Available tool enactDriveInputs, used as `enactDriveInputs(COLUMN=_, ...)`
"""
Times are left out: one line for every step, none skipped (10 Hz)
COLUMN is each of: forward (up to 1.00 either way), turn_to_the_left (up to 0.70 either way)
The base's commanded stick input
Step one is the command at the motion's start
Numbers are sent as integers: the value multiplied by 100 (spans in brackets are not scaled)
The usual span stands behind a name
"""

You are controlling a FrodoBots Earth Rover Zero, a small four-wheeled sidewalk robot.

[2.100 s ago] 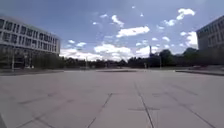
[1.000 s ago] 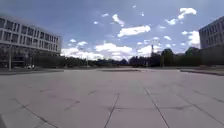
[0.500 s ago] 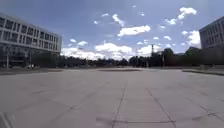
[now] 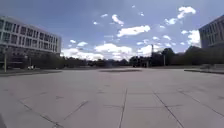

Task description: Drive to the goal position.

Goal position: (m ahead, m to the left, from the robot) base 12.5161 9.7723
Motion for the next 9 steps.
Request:
enactDriveInputs(forward=70, turn_to_the_left=0)
enactDriveInputs(forward=70, turn_to_the_left=0)
enactDriveInputs(forward=70, turn_to_the_left=0)
enactDriveInputs(forward=70, turn_to_the_left=0)
enactDriveInputs(forward=70, turn_to_the_left=0)
enactDriveInputs(forward=70, turn_to_the_left=0)
enactDriveInputs(forward=70, turn_to_the_left=0)
enactDriveInputs(forward=70, turn_to_the_left=0)
enactDriveInputs(forward=70, turn_to_the_left=0)
